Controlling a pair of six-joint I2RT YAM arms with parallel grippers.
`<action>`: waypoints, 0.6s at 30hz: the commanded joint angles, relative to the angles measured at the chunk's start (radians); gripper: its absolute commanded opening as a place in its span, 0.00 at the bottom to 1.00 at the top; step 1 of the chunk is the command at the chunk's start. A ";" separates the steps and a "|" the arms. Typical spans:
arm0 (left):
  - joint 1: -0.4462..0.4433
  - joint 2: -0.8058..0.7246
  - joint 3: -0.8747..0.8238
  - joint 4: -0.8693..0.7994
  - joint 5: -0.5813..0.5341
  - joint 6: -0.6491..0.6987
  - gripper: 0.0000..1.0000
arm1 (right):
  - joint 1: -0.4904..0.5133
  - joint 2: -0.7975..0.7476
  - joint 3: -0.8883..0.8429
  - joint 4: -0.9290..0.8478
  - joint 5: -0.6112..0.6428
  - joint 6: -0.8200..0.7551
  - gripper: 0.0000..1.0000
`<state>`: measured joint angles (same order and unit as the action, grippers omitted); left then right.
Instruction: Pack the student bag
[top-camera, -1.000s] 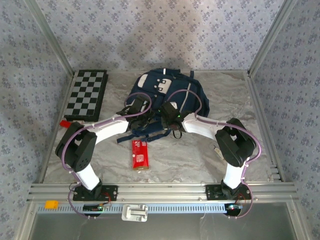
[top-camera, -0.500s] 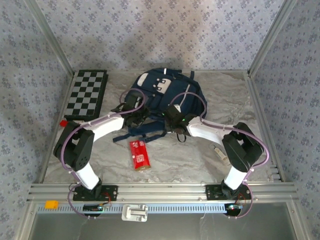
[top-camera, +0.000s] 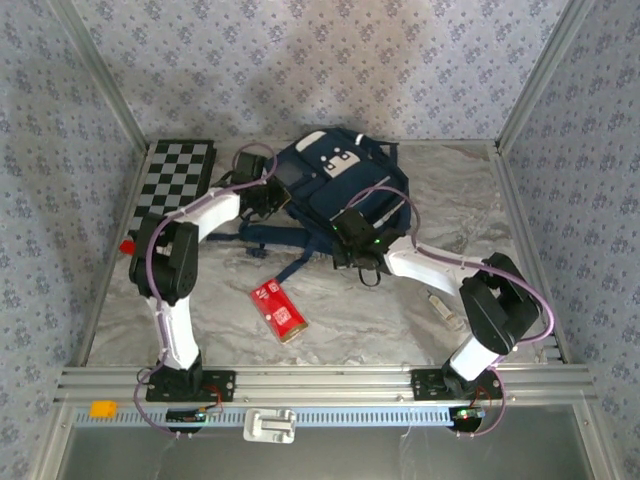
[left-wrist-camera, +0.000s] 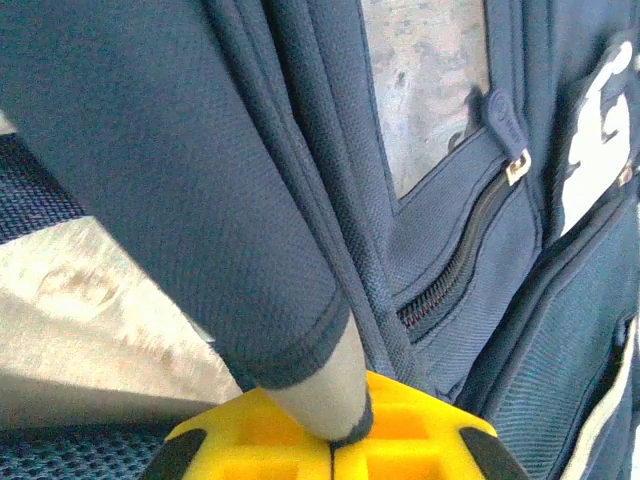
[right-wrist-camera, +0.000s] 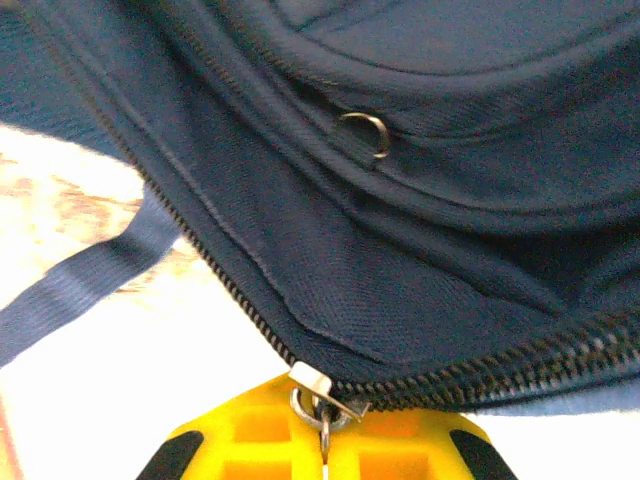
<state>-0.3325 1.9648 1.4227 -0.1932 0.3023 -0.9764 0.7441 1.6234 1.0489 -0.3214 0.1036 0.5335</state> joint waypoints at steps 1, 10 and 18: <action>0.015 -0.021 0.043 0.081 0.103 0.071 0.21 | 0.007 0.026 0.057 -0.015 -0.095 0.021 0.00; -0.093 -0.281 -0.345 0.215 0.051 -0.286 0.57 | -0.010 0.018 0.017 -0.016 -0.065 0.050 0.00; -0.275 -0.226 -0.372 0.339 -0.103 -0.534 0.57 | 0.010 0.034 0.017 -0.005 -0.058 0.070 0.00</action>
<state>-0.5999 1.7054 1.0065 0.0742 0.2771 -1.3964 0.7387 1.6520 1.0645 -0.3214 0.0376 0.5865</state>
